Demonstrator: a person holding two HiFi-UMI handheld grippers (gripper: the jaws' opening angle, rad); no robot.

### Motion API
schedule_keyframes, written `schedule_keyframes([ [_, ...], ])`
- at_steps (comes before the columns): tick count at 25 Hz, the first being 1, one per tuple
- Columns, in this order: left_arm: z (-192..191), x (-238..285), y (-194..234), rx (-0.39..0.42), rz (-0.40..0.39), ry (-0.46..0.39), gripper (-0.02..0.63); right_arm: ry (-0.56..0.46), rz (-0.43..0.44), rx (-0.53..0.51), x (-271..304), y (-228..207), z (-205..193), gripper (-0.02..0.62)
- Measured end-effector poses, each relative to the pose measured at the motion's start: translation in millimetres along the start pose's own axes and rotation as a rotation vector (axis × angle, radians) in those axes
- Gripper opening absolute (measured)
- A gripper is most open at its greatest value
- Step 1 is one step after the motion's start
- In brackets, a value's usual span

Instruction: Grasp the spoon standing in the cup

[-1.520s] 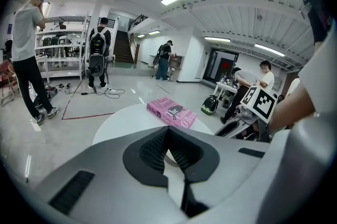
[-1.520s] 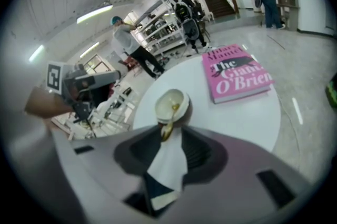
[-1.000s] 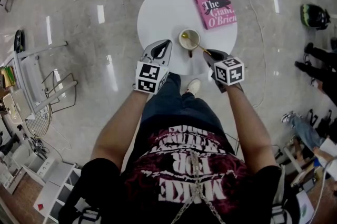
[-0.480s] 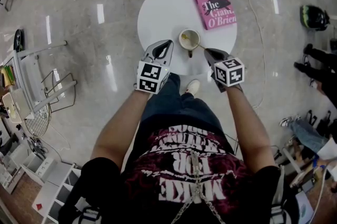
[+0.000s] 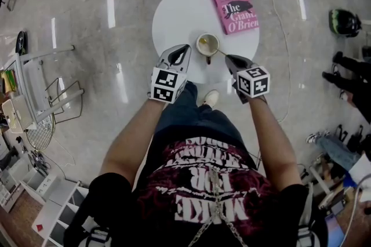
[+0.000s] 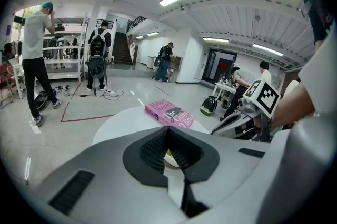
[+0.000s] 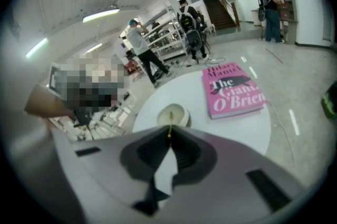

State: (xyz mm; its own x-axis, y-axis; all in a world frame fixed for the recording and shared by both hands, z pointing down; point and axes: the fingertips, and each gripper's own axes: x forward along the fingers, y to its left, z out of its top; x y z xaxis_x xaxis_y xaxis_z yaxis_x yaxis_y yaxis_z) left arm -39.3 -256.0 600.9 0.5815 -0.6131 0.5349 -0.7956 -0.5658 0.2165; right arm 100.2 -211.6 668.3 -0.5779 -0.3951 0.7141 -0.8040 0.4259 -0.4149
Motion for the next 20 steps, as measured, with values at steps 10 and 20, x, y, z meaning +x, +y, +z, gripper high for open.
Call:
schedule_keyframes([
  [10, 11.3, -7.6, -8.8, 0.008, 0.024, -0.033, 0.025, -0.032, -0.007, 0.0, -20.4, -4.4, 4.7, 0.035],
  [20, 27.9, -23.3, -22.2, 0.009, 0.054, -0.091, 0.025, -0.096, 0.015, -0.021, -49.6, 4.8, 17.0, 0.035],
])
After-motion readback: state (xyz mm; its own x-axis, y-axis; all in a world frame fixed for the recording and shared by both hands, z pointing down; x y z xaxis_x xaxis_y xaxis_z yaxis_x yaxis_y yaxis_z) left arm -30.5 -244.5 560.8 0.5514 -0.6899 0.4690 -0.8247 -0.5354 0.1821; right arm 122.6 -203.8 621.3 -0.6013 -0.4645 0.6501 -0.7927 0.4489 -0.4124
